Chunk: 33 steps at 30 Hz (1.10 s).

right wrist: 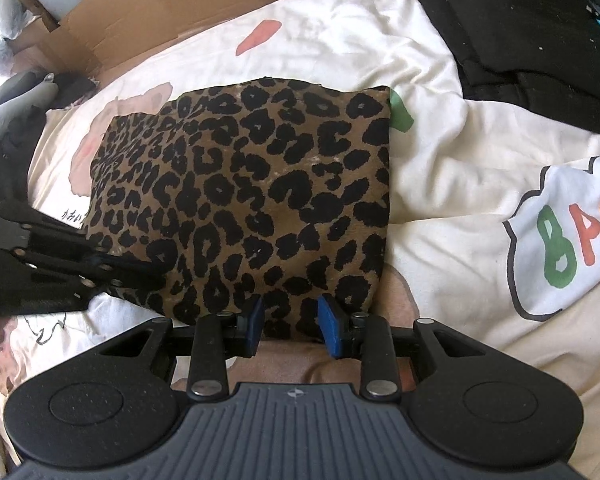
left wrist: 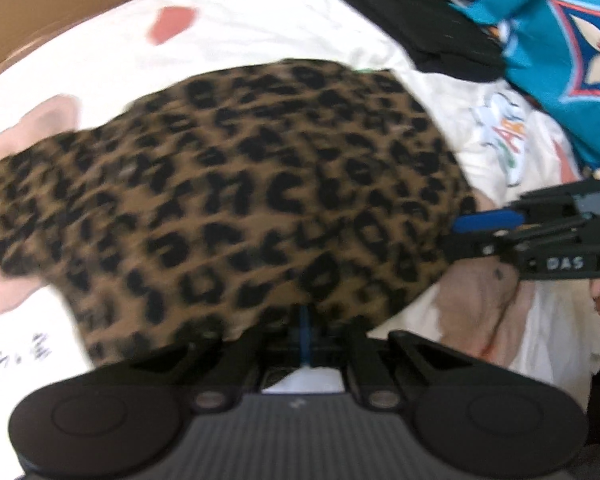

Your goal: Fold clothes

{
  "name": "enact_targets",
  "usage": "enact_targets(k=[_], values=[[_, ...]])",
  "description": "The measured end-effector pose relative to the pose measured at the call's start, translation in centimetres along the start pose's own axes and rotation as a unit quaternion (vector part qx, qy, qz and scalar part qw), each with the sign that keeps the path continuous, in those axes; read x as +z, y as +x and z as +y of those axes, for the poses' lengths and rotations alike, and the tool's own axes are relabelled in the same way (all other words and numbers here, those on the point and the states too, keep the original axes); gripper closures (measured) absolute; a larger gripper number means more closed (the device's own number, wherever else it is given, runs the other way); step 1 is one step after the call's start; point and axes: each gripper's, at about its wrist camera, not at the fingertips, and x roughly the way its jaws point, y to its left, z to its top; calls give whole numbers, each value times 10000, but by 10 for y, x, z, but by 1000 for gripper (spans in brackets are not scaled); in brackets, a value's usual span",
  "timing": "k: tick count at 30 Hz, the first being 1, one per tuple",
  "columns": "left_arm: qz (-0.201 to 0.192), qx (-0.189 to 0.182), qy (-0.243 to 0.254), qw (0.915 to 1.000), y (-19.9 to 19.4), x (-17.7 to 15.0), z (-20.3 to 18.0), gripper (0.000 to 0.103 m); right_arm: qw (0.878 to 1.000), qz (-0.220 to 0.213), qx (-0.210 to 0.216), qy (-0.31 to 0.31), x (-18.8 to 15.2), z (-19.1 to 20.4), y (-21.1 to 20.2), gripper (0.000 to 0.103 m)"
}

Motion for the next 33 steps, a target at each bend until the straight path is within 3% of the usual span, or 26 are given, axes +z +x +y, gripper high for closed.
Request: enact_targets(k=[6,14,20,25,33], values=[[126,327,-364,9987,-13,-23,26,100,10000,12,-60,-33,1,2,0,67],[147,836,-1045,9909,-29,-41,48,98,10000,19,-74,47,3,0,-1,67],[8,838,-1136,9900,-52,-45,54,89,9992,-95,-8,386,2,-5,-10,66],[-50,776,-1165,9901,-56,-45,51,70,9971,-317,136,680,-8,-14,-28,65],[54,784,-1188,9898,-27,-44,48,70,9876,-314,316,1504,-28,-44,-29,64]])
